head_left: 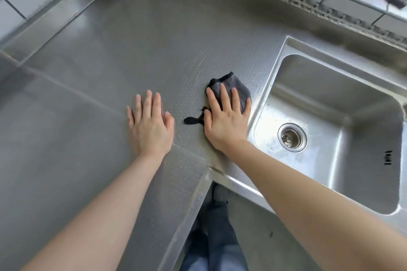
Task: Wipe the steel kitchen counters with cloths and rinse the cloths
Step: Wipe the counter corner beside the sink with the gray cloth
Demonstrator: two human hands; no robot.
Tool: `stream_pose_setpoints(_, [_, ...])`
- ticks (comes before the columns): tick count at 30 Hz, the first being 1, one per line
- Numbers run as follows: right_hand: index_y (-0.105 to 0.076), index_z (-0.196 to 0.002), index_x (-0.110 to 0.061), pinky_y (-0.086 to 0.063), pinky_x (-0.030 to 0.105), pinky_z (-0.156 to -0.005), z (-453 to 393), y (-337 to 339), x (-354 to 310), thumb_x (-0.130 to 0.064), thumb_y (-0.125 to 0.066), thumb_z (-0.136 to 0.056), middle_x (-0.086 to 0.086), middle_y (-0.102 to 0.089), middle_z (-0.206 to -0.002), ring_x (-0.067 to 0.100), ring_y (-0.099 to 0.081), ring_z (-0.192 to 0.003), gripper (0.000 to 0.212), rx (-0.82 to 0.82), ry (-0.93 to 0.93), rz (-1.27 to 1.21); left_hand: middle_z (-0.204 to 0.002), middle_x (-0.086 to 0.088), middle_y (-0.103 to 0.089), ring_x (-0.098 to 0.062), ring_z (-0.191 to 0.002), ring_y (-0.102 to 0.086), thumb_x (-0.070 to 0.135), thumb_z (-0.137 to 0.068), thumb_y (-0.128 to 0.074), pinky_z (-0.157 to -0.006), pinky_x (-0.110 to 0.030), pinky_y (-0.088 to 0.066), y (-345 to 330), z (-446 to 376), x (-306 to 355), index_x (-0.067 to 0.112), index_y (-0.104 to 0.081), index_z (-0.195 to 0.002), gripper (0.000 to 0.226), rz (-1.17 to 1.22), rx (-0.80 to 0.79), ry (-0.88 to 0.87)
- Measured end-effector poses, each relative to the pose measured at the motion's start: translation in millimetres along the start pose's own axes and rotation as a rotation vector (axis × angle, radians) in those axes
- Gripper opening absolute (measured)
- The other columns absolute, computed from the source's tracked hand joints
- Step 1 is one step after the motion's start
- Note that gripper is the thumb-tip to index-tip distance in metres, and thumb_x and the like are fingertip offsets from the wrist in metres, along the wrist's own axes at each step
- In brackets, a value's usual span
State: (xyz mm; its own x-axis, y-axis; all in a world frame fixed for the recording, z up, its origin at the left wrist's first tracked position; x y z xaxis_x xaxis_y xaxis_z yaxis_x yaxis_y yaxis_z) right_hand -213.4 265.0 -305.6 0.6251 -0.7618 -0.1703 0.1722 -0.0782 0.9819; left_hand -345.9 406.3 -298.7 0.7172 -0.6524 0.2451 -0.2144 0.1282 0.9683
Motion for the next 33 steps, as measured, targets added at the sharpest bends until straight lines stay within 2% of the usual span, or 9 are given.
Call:
stream_pose_setpoints(4, [-0.026, -0.152, -0.038, -0.010, 0.061, -0.116, 60.0, -8.1, -43.1, -0.047, -0.030, -0.098, -0.002, -0.026, -0.161, 0.031, -0.021, -0.148, 0.055, -0.026, 0.275, 0.034, -0.158, -0.008, -0.030, -0.030, -0.149, -0.019, 0.029, -0.097, -0.043, -0.121, -0.049, -0.011, 1.1, 2.3, -2.7, 0.012, -0.035, -0.150, 0.056, -0.002, 0.011, -0.020])
stream_pose_setpoints(6, [-0.026, -0.152, -0.039, -0.013, 0.060, -0.117, 91.1, -11.8, -34.8, -0.045, -0.032, -0.098, -0.003, -0.027, -0.161, 0.030, -0.022, -0.148, 0.055, -0.049, 0.360, 0.055, -0.158, -0.009, -0.030, -0.030, -0.148, -0.020, 0.029, -0.097, -0.043, -0.120, -0.050, -0.012, 0.4, 2.3, -5.5, 0.012, -0.036, -0.149, 0.056, -0.008, 0.010, -0.022])
stream_pose_setpoints(12, [-0.024, -0.154, -0.034, -0.021, 0.061, -0.114, 114.7, -15.6, 3.5, -0.044, -0.031, -0.097, 0.000, -0.025, -0.161, 0.031, -0.022, -0.148, 0.058, -0.114, 0.242, 0.068, -0.157, -0.009, -0.034, -0.035, -0.146, -0.023, 0.028, -0.096, -0.046, -0.118, -0.054, -0.016, -4.8, 18.9, -17.9, 0.010, -0.039, -0.148, 0.055, -0.034, 0.030, 0.038])
stream_pose_setpoints(15, [-0.020, -0.155, -0.032, -0.010, 0.063, -0.115, 82.2, -16.9, -32.1, -0.045, -0.028, -0.098, 0.003, -0.018, -0.163, 0.034, -0.015, -0.150, 0.059, -0.117, 0.228, 0.064, -0.157, -0.008, -0.034, -0.035, -0.146, -0.023, 0.030, -0.097, -0.045, -0.119, -0.054, -0.015, -2.5, 12.9, -22.1, 0.011, -0.038, -0.148, 0.055, -0.025, 0.046, 0.051])
stream_pose_setpoints(17, [-0.016, -0.156, -0.032, -0.004, 0.063, -0.117, 72.5, -5.0, -18.3, -0.045, -0.025, -0.099, 0.003, -0.012, -0.165, 0.034, -0.008, -0.151, 0.059, -0.089, 0.138, 0.038, -0.157, -0.007, -0.032, -0.034, -0.147, -0.022, 0.032, -0.097, -0.043, -0.119, -0.053, -0.014, -4.4, 7.8, 17.3, 0.012, -0.036, -0.149, 0.056, -0.011, 0.035, -0.063])
stream_pose_setpoints(20, [-0.017, -0.155, -0.033, -0.006, 0.060, -0.118, 81.7, -6.1, -25.3, -0.045, -0.026, -0.100, 0.002, -0.013, -0.165, 0.033, -0.008, -0.151, 0.058, -0.105, 0.270, 0.046, -0.157, -0.007, -0.033, -0.033, -0.146, -0.023, 0.031, -0.097, -0.043, -0.119, -0.052, -0.015, -2.4, 0.0, 11.0, 0.013, -0.037, -0.149, 0.055, -0.011, 0.053, -0.042])
stream_pose_setpoints(23, [-0.020, -0.155, -0.036, -0.012, 0.055, -0.119, 116.5, -5.6, 2.4, -0.045, -0.027, -0.100, -0.001, -0.016, -0.164, 0.030, -0.012, -0.151, 0.056, -0.105, 0.331, 0.074, -0.157, -0.008, -0.034, -0.034, -0.146, -0.024, 0.029, -0.096, -0.045, -0.119, -0.052, -0.016, -2.8, -0.9, 4.4, 0.012, -0.039, -0.148, 0.055, -0.018, 0.054, -0.046])
stream_pose_setpoints(27, [-0.018, -0.155, -0.034, -0.022, 0.054, -0.114, 156.4, -8.4, 45.0, -0.047, -0.027, -0.099, -0.001, -0.016, -0.164, 0.032, -0.019, -0.149, 0.058, -0.104, 0.194, 0.059, -0.155, -0.009, -0.037, -0.035, -0.144, -0.027, 0.027, -0.095, -0.046, -0.118, -0.054, -0.017, -1.2, 1.1, 0.6, 0.010, -0.041, -0.146, 0.054, -0.024, 0.071, -0.030])
stream_pose_setpoints(33, [-0.013, -0.156, -0.033, -0.023, 0.058, -0.113, 118.5, -12.9, 17.5, -0.051, -0.024, -0.098, 0.010, -0.013, -0.164, 0.044, -0.020, -0.144, 0.061, -0.104, -0.016, -0.046, -0.154, -0.011, -0.038, -0.037, -0.144, -0.028, 0.026, -0.095, -0.047, -0.117, -0.054, -0.018, 1.2, 1.0, 2.0, 0.008, -0.043, -0.145, 0.053, -0.027, 0.093, -0.039])
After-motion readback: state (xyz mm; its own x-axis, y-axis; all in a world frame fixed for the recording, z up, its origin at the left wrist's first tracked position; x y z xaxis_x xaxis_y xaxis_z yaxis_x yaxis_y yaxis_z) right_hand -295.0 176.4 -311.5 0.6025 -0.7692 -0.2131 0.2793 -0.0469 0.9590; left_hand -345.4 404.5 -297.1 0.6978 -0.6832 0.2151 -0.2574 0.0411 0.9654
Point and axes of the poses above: each hand's wrist, its own z-axis away from the middle knuckle, its own y-axis out of the back of the hand, x = y × z, the point moved 10 cm from there along -z, towards the middle knuckle
